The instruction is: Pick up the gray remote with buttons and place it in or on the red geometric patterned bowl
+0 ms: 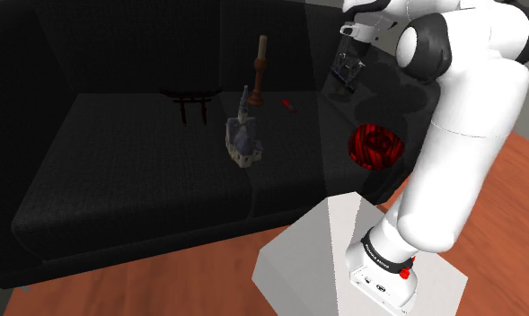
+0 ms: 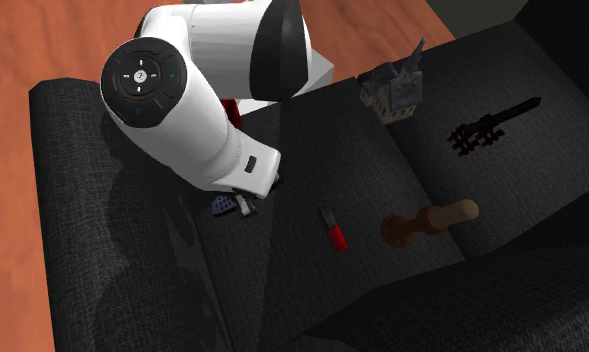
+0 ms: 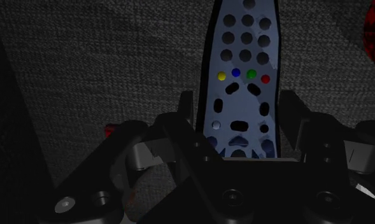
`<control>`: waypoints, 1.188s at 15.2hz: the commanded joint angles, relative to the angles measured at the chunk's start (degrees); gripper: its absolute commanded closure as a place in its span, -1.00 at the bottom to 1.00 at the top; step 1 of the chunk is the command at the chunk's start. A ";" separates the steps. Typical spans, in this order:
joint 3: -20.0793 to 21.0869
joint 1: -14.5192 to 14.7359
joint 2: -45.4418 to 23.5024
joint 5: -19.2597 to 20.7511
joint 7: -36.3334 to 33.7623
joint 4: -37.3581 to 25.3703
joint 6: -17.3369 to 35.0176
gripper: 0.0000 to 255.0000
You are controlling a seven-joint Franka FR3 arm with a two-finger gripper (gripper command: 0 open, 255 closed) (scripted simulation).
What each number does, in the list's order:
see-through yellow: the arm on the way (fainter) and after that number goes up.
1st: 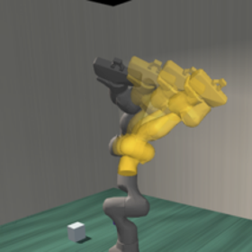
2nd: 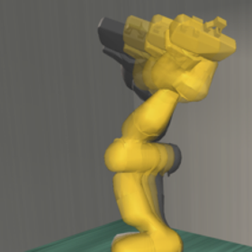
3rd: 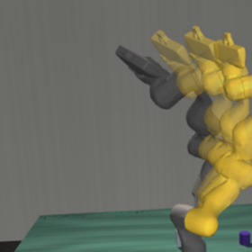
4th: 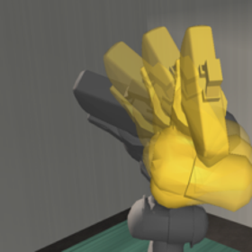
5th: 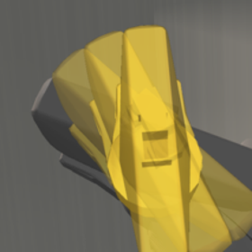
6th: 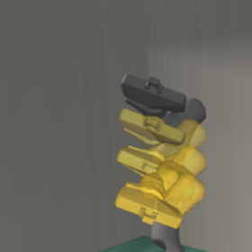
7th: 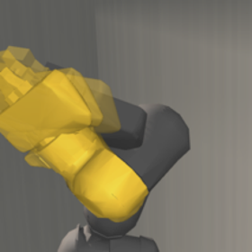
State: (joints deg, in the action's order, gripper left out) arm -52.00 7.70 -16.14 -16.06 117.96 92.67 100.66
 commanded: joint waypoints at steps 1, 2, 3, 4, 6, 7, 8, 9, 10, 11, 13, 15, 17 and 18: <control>-1.82 3.49 6.75 5.06 -1.50 6.54 2.17 1.00; -2.36 4.90 10.15 7.78 -2.72 9.40 3.10 1.00; -2.65 6.04 13.69 10.70 -4.17 12.12 3.88 1.00; -2.57 6.76 17.34 13.74 -5.79 14.72 4.46 1.00; -1.40 6.90 24.54 19.67 -9.10 19.54 5.01 1.00; -0.36 6.27 27.91 22.31 -10.59 21.78 5.01 1.00; 0.78 5.38 31.10 24.68 -11.90 23.92 4.86 1.00; 2.13 4.10 34.02 26.71 -12.96 25.98 4.60 1.00; 3.31 2.88 36.86 28.57 -13.90 27.95 4.23 1.00; 4.60 1.42 39.48 30.14 -14.61 29.86 3.81 1.00; 6.74 -1.29 44.57 32.95 -15.76 33.46 2.70 1.00; 8.69 -4.12 49.35 35.21 -16.41 36.81 1.35 1.00; 10.37 -6.92 53.96 37.10 -16.69 39.90 -0.24 1.00; 11.11 -8.31 56.22 37.94 -16.70 41.36 -1.13 1.00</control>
State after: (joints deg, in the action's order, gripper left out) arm -41.70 0.75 37.80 20.92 101.45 132.29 100.14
